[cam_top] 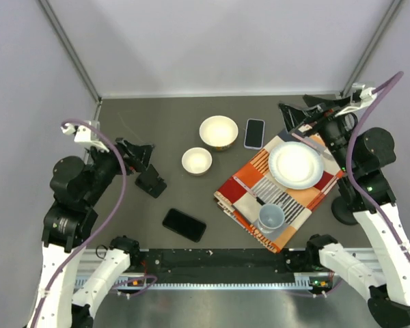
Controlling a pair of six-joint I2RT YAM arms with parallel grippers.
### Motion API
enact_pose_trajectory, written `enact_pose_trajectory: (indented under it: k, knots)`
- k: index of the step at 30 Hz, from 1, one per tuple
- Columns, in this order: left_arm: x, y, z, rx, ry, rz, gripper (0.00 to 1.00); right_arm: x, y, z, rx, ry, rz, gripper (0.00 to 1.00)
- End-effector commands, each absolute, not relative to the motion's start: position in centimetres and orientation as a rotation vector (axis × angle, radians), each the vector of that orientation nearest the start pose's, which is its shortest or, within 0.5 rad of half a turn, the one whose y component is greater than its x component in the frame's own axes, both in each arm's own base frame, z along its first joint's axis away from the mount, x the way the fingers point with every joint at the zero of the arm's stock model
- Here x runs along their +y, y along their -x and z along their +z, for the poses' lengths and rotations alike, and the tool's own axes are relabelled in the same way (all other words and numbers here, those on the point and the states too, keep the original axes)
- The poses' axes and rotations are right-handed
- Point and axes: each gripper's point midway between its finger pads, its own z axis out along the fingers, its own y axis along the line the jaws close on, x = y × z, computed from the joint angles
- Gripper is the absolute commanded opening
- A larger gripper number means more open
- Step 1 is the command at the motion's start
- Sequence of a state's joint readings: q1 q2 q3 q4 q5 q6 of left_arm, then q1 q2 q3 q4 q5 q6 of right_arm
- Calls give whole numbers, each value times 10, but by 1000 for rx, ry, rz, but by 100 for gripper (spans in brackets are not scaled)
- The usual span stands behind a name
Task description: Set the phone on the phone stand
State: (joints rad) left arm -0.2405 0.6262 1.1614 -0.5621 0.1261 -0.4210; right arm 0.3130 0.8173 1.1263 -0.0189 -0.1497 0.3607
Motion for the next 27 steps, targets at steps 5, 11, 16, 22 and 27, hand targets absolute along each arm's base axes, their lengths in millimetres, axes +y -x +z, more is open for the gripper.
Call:
enact_pose_trajectory:
  k: [5,11,16,22,27]
  knots:
    - [-110,-245,292,2041,85,-614,99,200,-289,467,1385,327,837,99]
    - [-113,-252,232,2174,-12,-561,98,242,-278,458,1383,533,958,99]
    - [-108,-262,199,2333,-98,-467,87,251,-273,456,1376,597,973,99]
    - [-60,-283,187,2464,-99,-59,83,249,-277,449,1388,617,934,99]
    - [-47,-298,193,2476,-86,55,83,249,-280,445,1403,640,908,99]
